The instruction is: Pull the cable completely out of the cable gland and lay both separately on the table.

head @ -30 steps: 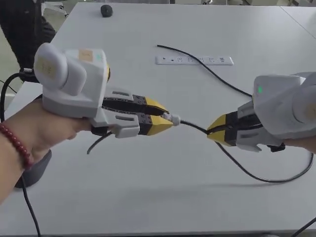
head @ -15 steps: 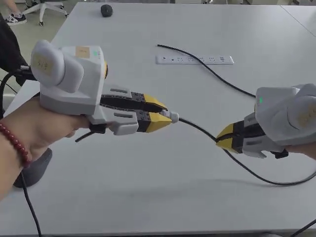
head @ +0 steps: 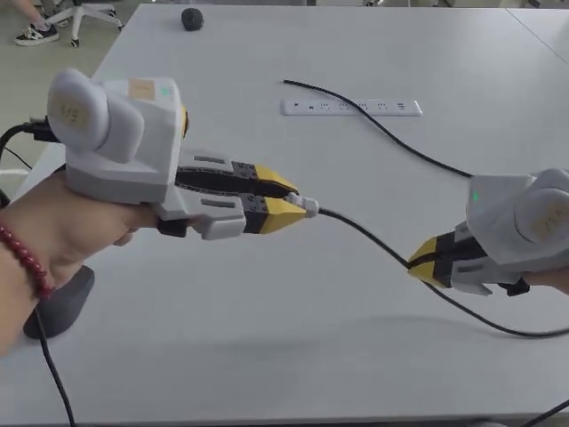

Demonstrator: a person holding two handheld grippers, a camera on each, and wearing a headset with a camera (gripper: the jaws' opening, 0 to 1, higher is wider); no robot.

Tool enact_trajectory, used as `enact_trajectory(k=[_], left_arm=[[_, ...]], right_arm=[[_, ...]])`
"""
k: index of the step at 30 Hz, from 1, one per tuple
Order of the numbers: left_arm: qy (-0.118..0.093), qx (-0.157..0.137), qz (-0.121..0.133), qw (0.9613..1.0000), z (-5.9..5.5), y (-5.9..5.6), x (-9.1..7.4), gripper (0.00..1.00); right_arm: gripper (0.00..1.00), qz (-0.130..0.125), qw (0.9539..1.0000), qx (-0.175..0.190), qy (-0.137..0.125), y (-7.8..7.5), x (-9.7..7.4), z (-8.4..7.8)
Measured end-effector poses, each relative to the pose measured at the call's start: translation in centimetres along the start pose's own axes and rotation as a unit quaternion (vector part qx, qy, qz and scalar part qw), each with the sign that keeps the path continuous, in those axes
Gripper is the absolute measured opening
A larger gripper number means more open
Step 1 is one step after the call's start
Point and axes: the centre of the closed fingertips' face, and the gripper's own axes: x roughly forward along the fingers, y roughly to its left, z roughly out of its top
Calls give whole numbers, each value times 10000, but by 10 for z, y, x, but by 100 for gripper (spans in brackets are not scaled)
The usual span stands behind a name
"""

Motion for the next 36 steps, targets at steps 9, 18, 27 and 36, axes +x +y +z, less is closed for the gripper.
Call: enact_trajectory(k=[9, 18, 27, 36], left_arm=[[-5, -9, 45, 10000, 0, 2, -4, 16], [-21, -19, 45, 10000, 1, 2, -4, 16], [-55, -13, 44, 10000, 3, 2, -2, 15], [-58, -22, 58, 10000, 4, 2, -2, 16]], right_arm=[[0, 6, 9997, 114, 214, -1, 4, -19], [0, -14, 9991, 230, 368, -4, 5, -33], [0, -5, 9989, 260, 380, -4, 5, -33], [0, -1, 9990, 273, 367, -3, 5, -33]])
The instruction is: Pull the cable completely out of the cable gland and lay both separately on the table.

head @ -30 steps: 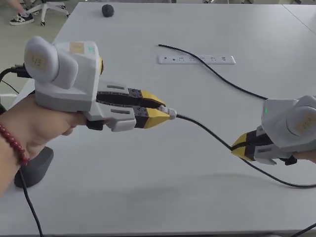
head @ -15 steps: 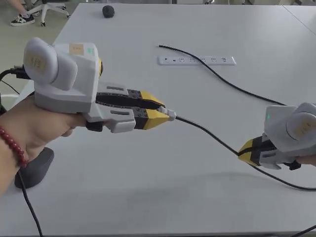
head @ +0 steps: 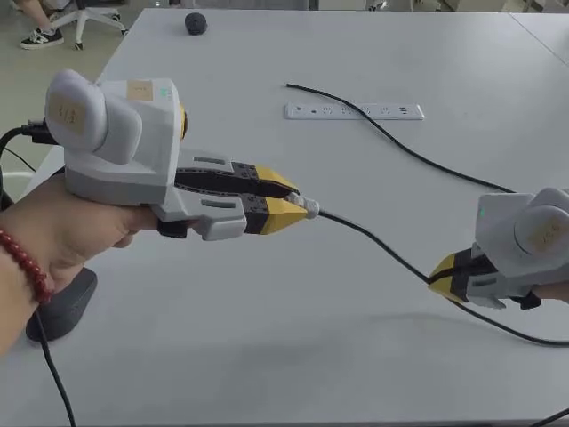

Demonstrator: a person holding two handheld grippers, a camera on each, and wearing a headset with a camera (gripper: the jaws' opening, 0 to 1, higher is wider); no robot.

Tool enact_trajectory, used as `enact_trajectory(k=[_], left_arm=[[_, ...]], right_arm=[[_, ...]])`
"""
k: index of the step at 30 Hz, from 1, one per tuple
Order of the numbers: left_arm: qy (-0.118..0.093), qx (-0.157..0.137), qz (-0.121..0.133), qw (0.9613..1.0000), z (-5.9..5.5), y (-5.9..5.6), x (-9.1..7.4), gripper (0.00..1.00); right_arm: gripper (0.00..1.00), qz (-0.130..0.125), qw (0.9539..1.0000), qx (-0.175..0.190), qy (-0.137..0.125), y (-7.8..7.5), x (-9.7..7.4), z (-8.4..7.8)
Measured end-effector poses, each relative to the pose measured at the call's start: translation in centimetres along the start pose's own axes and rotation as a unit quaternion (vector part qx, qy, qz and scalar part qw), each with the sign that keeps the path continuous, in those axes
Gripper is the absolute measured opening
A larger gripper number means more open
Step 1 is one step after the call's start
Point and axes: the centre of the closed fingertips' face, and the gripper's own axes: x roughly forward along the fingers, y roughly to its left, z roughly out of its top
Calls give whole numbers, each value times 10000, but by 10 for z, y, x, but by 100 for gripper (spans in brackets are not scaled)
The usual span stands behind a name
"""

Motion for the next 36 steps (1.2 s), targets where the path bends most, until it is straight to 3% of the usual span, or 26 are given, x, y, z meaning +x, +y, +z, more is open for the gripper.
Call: enact_trajectory(k=[5, 8, 11, 16, 21, 28, 34, 36], left_arm=[[15, 1, 6, 10000, -1, 0, 0, 15], [38, 7, -2, 10000, -2, 0, 1, 15], [45, 8, -8, 10000, -3, 0, 2, 15], [40, 5, -11, 10000, -3, 0, 3, 15], [53, 7, -8, 10000, -4, 0, 3, 15], [40, -7, -13, 10000, -4, -1, 4, 16], [19, -6, -4, 10000, -3, -1, 3, 16], [15, -15, -5, 10000, -4, -1, 3, 16]], right_arm=[[1, -8, 10000, 3, -21, 1, -1, 2], [9, -50, 9999, 35, -148, 1, -4, 10], [9, -70, 9997, -15, -253, 2, -8, 20], [9, -89, 9983, -115, -569, 7, -17, 47], [8, -77, 9944, -290, -1011, 14, -32, 86], [7, -189, 9848, -831, -1516, 21, -54, 140], [7, -228, 9783, -1094, -1747, 22, -65, 166], [7, -197, 9780, -1107, -1755, 23, -64, 166]])
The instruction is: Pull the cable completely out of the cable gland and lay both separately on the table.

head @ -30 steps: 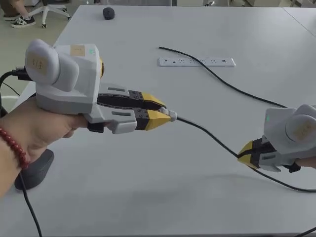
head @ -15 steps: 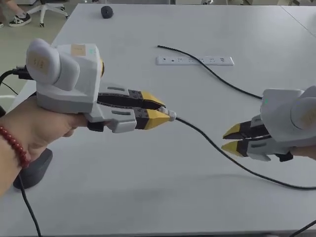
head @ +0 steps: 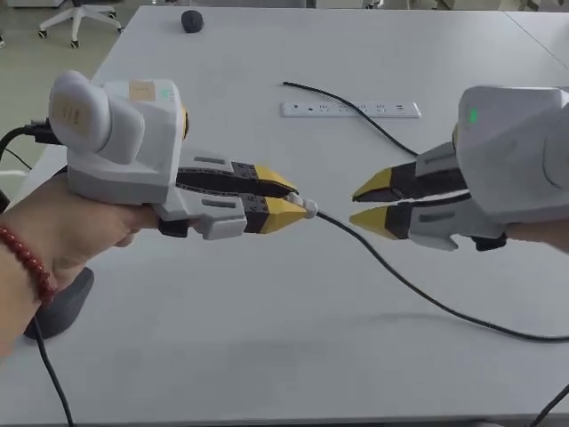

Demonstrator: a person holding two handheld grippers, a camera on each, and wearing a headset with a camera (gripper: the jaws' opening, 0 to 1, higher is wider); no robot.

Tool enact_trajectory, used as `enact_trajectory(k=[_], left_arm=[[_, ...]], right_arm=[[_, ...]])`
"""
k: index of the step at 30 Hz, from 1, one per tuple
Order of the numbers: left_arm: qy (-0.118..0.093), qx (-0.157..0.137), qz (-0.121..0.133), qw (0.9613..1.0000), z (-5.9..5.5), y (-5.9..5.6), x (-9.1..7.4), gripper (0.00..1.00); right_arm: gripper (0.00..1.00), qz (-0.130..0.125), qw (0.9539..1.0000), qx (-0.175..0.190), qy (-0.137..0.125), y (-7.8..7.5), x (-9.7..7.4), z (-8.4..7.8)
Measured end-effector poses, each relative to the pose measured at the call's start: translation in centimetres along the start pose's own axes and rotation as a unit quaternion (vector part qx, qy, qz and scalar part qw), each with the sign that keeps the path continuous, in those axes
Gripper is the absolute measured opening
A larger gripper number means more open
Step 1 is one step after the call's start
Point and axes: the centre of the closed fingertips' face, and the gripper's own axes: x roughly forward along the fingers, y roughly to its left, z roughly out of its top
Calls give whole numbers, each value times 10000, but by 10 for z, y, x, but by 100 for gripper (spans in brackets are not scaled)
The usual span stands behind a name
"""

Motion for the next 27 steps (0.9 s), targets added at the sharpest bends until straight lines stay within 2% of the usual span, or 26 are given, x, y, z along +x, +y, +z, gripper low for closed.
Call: enact_trajectory(k=[8, 10, 16, 20, 27], left_arm=[[-15, -14, -11, 10000, 0, -1, 0, 16], [-20, -22, -12, 10000, 0, -1, 0, 16], [-45, -27, -35, 10000, 1, -2, 2, 16], [-56, -35, -41, 10000, 2, -3, 3, 16], [-73, -43, -37, 10000, 3, -3, 3, 16]], right_arm=[[11, 8, 9998, -162, -97, 3, 1, 13], [17, 31, 9998, -143, -106, 4, 2, 15], [22, 1, 9997, -212, -113, 5, 3, 19], [31, -49, 9996, -233, -129, 4, 4, 21], [30, -12, 9996, -265, -129, 8, 5, 22]])
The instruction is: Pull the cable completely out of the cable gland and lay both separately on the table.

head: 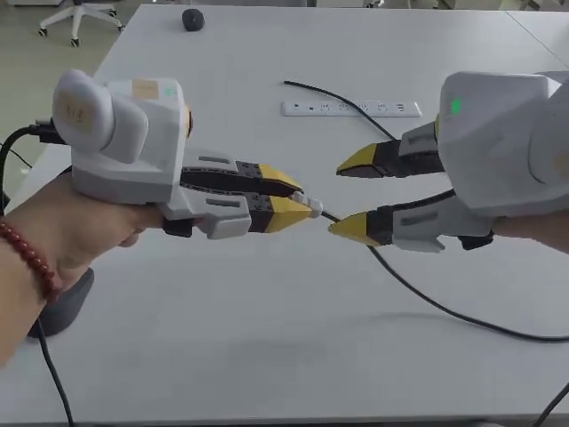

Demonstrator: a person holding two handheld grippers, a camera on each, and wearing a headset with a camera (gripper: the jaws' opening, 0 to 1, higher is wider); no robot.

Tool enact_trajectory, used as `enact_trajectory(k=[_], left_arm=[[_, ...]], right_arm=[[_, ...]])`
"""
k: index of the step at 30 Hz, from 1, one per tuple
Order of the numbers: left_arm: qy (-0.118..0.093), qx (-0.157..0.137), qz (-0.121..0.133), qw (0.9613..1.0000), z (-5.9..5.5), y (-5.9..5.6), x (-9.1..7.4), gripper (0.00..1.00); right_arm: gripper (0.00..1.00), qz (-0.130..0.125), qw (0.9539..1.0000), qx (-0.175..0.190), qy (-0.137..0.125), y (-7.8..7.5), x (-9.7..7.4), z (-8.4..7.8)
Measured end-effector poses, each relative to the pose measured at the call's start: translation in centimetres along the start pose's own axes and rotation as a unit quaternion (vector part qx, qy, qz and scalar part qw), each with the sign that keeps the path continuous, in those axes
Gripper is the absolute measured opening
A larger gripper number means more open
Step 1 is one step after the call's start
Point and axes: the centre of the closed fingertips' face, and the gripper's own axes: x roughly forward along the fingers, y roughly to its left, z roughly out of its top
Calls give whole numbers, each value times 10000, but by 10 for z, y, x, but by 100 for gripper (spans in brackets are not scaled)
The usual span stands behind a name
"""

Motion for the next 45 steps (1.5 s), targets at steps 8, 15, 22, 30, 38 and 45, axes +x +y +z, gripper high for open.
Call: enact_trajectory(k=[8, 15, 22, 30, 38, 45], left_arm=[[-18, -18, -11, 10000, 1, -2, 1, 15], [-54, -5, -39, 10000, 4, -5, 0, 15], [-64, 0, -48, 10000, 4, -6, 0, 15], [-63, -5, -64, 10000, 4, -6, 0, 15], [-73, -2, -78, 9999, 4, -6, -1, 15], [-99, -15, -71, 9999, 4, -6, -2, 15]], right_arm=[[26, 89, 9999, -51, 57, 3, 4, -1], [22, 178, 9997, -125, 138, 4, 9, -5], [15, 244, 9994, -138, 198, 4, 12, -8], [3, 294, 9992, -154, 216, 5, 13, -7], [0, 330, 9990, -169, 267, 7, 14, -9], [0, 323, 9989, -124, 305, 6, 13, -11]])
